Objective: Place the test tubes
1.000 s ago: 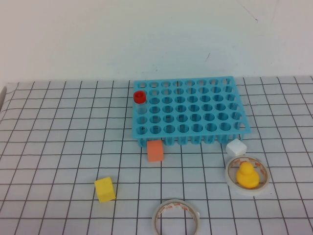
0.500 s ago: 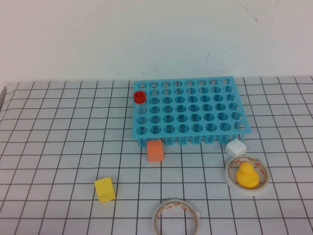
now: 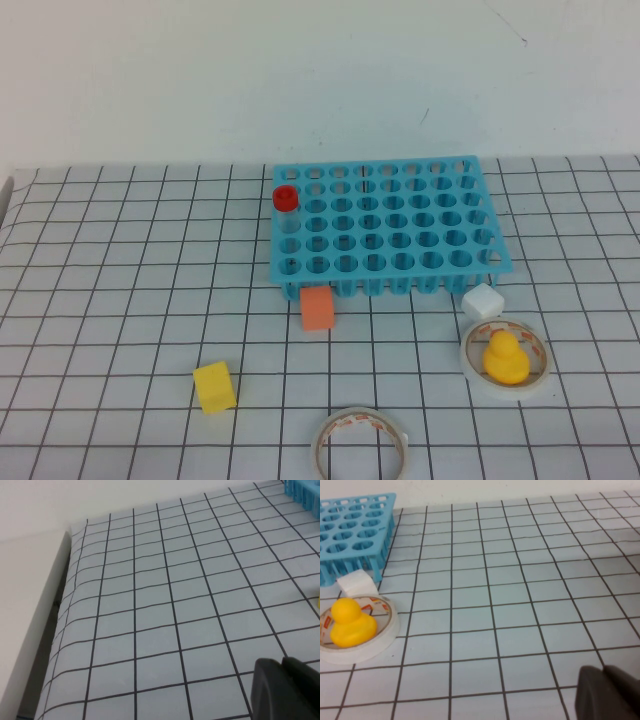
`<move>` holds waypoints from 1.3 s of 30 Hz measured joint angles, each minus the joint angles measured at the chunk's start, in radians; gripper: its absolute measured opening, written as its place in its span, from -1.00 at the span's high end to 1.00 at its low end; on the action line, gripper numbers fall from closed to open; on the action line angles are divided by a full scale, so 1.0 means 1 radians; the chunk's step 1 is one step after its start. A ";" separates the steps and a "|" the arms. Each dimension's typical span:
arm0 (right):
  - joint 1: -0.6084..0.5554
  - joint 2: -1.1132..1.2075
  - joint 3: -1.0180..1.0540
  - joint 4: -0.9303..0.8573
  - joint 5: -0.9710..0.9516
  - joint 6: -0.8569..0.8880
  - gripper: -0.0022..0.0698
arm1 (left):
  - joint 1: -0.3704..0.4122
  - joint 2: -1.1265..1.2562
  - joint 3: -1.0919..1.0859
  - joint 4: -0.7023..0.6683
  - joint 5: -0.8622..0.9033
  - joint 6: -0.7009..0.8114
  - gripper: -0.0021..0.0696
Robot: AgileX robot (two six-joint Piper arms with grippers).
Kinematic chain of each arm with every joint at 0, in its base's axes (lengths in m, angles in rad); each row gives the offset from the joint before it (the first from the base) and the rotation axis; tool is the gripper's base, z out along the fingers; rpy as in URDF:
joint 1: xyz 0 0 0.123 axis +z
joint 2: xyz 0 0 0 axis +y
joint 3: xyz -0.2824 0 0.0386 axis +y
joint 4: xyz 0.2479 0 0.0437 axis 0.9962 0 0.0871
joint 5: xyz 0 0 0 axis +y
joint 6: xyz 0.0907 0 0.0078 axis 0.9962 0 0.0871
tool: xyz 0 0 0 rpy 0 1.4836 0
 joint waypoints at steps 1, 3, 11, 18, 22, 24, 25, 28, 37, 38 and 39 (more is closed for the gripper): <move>0.000 0.000 0.000 0.000 0.000 0.000 0.94 | 0.000 0.000 0.000 0.000 0.001 0.006 0.95; 0.000 0.000 0.000 0.000 0.000 0.000 0.94 | 0.000 0.000 0.000 0.000 0.001 0.011 0.95; 0.000 0.000 0.000 0.000 0.000 0.000 0.94 | 0.000 0.000 0.000 -0.006 0.001 0.018 0.95; 0.000 0.000 0.000 0.000 0.000 0.000 0.94 | 0.000 0.000 0.000 -0.006 0.001 0.022 0.95; 0.000 0.000 0.000 0.000 0.000 0.000 0.94 | 0.000 0.000 0.000 -0.006 0.001 0.022 0.95; 0.000 0.000 0.000 0.000 0.000 0.000 0.94 | 0.000 0.000 0.000 -0.006 0.001 0.022 0.95; 0.000 0.000 0.000 0.000 0.000 0.000 0.94 | 0.000 0.000 0.000 -0.006 0.001 0.022 0.95; 0.000 0.000 0.000 0.000 0.000 0.000 0.94 | 0.000 0.000 0.000 -0.006 0.001 0.022 0.95; 0.000 0.000 0.000 0.000 0.000 0.000 0.94 | 0.000 0.000 0.000 -0.006 0.001 0.022 0.95; 0.000 0.000 0.000 0.000 0.000 0.000 0.94 | 0.000 0.000 0.000 -0.006 0.001 0.022 0.95; 0.000 0.000 0.000 0.000 0.000 0.000 0.94 | 0.000 0.000 0.000 -0.006 0.001 0.022 0.95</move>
